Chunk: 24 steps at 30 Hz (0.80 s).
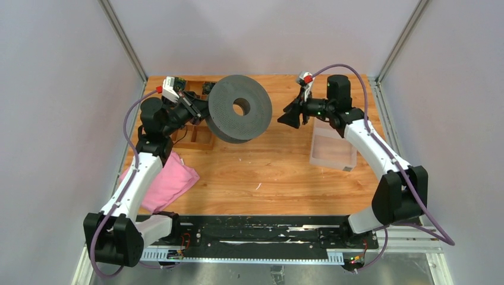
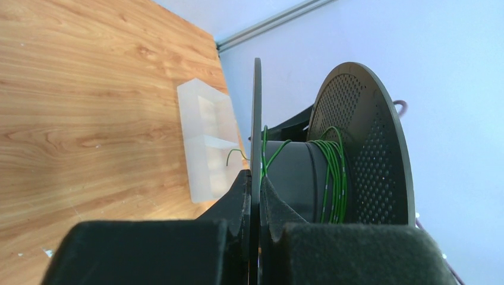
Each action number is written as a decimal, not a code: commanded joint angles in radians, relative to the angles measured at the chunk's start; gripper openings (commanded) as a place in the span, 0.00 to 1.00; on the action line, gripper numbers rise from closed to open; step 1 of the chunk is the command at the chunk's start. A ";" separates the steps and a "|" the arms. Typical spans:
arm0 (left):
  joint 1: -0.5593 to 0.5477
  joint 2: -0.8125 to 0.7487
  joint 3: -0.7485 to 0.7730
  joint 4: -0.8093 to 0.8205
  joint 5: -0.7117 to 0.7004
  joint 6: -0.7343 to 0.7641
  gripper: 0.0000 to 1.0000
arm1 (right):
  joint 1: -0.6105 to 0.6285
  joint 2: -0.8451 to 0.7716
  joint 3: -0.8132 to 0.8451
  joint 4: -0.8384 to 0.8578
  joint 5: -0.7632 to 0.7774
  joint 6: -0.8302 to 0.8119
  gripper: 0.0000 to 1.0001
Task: Wrap the cables
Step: Wrap the cable around the cable reel.
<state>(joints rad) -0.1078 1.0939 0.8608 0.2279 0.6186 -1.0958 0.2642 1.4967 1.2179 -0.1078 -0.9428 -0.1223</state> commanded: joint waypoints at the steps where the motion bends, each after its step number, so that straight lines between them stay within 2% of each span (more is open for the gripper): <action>1: 0.008 0.010 0.047 0.089 0.054 -0.066 0.00 | 0.017 -0.045 -0.023 0.090 -0.077 -0.160 0.57; 8: 0.008 0.022 0.043 0.112 0.059 -0.088 0.00 | 0.061 -0.021 0.028 -0.001 -0.081 -0.298 0.57; 18: 0.008 0.029 0.031 0.124 0.054 -0.096 0.00 | 0.130 0.041 0.069 -0.006 -0.061 -0.304 0.55; 20: 0.008 0.028 0.025 0.128 0.052 -0.098 0.00 | 0.137 0.054 0.080 -0.001 -0.059 -0.293 0.52; 24: 0.008 0.027 0.019 0.129 0.045 -0.097 0.01 | 0.142 0.067 0.086 0.010 -0.050 -0.264 0.34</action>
<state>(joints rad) -0.1074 1.1282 0.8642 0.2684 0.6506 -1.1622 0.3935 1.5509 1.2694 -0.1089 -0.9993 -0.3973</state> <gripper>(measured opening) 0.042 0.419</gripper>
